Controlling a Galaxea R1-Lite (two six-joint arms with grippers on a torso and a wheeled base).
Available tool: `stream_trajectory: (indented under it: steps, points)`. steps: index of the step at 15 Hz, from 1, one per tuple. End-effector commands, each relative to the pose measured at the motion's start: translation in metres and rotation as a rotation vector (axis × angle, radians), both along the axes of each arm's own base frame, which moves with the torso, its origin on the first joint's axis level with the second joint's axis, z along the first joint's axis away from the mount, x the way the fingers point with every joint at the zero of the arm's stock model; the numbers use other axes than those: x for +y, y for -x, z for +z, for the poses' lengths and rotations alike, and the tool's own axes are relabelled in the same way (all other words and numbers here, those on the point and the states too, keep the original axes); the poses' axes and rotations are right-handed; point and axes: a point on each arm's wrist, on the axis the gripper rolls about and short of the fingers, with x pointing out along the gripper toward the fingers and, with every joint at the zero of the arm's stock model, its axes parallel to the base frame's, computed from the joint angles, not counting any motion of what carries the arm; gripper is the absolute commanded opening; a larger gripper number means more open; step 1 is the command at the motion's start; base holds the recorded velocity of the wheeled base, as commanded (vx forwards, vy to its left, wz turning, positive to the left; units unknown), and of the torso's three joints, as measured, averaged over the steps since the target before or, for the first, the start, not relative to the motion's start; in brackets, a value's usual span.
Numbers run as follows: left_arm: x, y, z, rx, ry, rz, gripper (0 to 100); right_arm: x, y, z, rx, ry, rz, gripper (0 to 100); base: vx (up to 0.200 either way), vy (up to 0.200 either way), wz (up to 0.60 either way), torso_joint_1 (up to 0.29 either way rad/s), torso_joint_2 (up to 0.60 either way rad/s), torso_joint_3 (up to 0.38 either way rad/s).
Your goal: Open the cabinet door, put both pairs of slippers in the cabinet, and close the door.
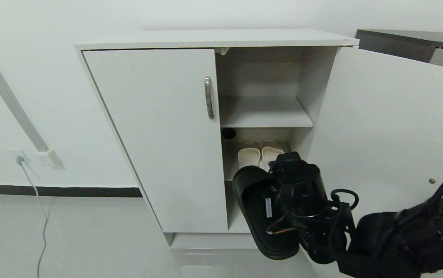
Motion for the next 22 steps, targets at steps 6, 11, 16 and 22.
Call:
stream_trajectory:
  steps: [6,11,16,22]
  points:
    - [0.000,0.000,0.000,0.001,0.000,0.002,0,0.026,-0.027,0.073,-0.101,-0.065,-0.152,0,0.000,0.000,0.00,0.000,0.00,0.000]
    - [0.000,0.000,0.000,0.002,0.000,0.002,0,0.030,-0.039,0.084,-0.099,-0.057,-0.169,0,0.000,0.000,0.00,0.000,0.00,0.000]
    - [0.000,0.000,0.000,0.001,0.000,0.002,0,0.030,-0.039,0.091,-0.115,-0.065,-0.169,0,0.000,0.000,0.00,0.000,0.00,0.000]
    - [0.000,0.000,0.000,0.001,-0.002,0.002,0,0.031,-0.040,0.097,-0.128,-0.056,-0.166,0,0.200,0.000,0.00,0.001,0.00,0.006]
